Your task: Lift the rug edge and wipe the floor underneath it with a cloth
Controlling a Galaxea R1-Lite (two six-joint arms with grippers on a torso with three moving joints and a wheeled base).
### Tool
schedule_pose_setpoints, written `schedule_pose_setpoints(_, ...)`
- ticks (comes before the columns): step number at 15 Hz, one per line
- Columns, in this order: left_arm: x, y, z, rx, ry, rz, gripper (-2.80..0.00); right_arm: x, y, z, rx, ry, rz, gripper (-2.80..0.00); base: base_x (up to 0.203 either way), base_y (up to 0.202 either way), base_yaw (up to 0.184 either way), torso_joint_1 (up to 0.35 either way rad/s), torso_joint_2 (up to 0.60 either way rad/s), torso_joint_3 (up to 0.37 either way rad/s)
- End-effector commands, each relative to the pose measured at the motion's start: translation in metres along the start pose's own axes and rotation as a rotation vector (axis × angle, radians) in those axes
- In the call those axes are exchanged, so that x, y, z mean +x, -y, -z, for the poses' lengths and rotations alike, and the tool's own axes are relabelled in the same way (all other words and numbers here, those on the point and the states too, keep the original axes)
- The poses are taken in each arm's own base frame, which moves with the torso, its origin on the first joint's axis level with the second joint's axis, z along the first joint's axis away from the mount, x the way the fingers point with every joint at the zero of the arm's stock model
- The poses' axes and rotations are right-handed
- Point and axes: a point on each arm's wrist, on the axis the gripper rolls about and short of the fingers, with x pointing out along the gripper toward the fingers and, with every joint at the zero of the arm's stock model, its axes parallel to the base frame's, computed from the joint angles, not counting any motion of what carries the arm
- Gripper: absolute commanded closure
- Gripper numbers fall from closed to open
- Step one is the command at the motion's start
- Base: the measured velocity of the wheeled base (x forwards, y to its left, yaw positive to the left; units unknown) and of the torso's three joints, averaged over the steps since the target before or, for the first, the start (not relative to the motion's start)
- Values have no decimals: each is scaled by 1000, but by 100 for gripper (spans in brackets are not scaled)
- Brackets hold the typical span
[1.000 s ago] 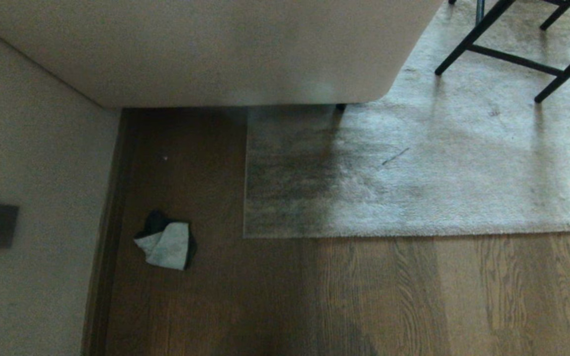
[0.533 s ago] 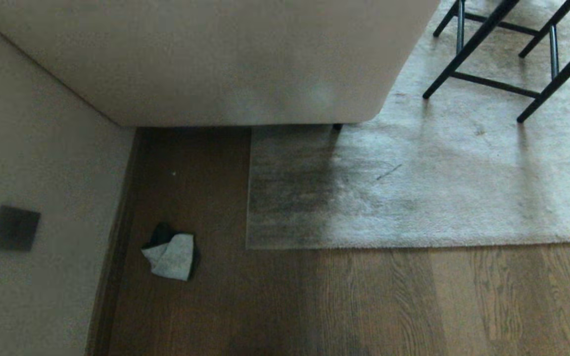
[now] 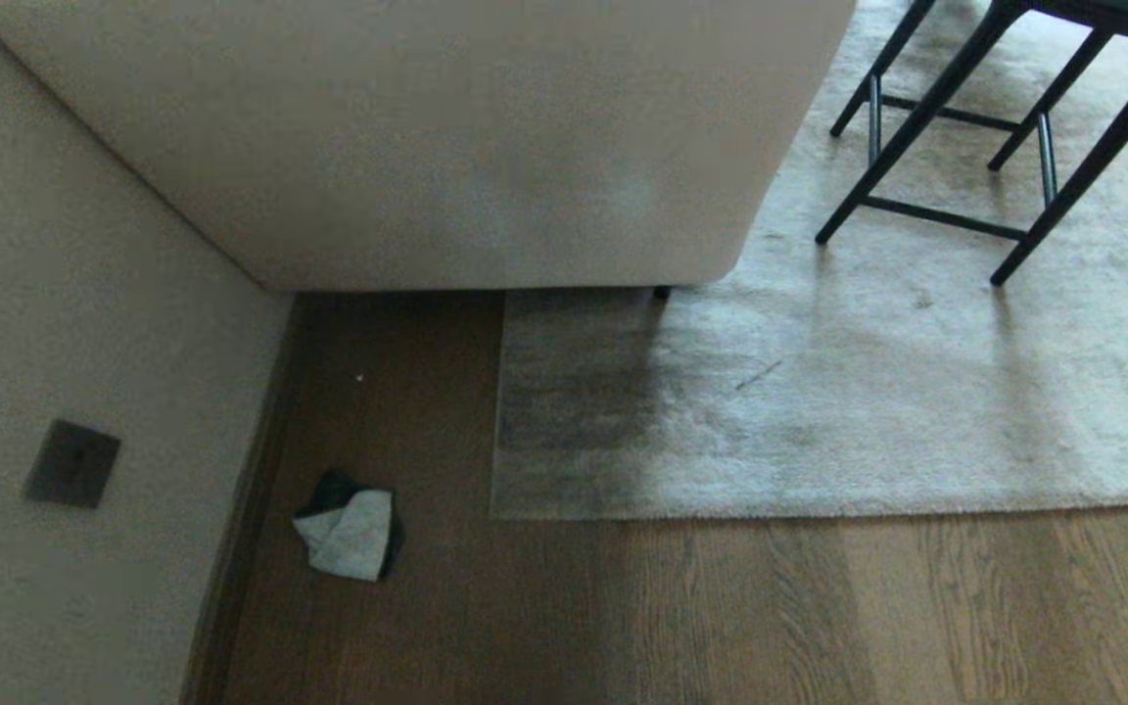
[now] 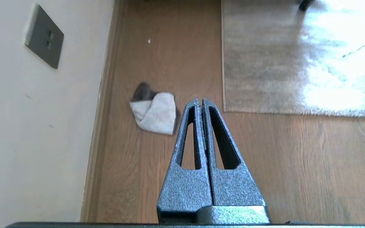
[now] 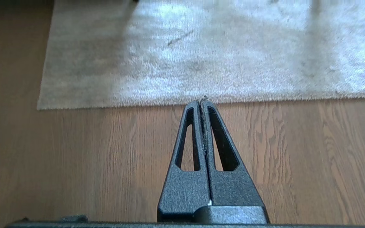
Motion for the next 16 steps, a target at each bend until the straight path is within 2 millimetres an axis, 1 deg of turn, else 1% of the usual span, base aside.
schedule_pose_setpoints(1, 0, 0, 0, -1, 0, -1, 0, 0, 0, 0, 0, 0, 0, 0, 0, 0, 0, 0, 2, 200)
schedule_pose_setpoints(16, 0, 0, 0, -12, 0, -1, 0, 0, 0, 0, 0, 0, 0, 0, 0, 0, 0, 2, 1, 203)
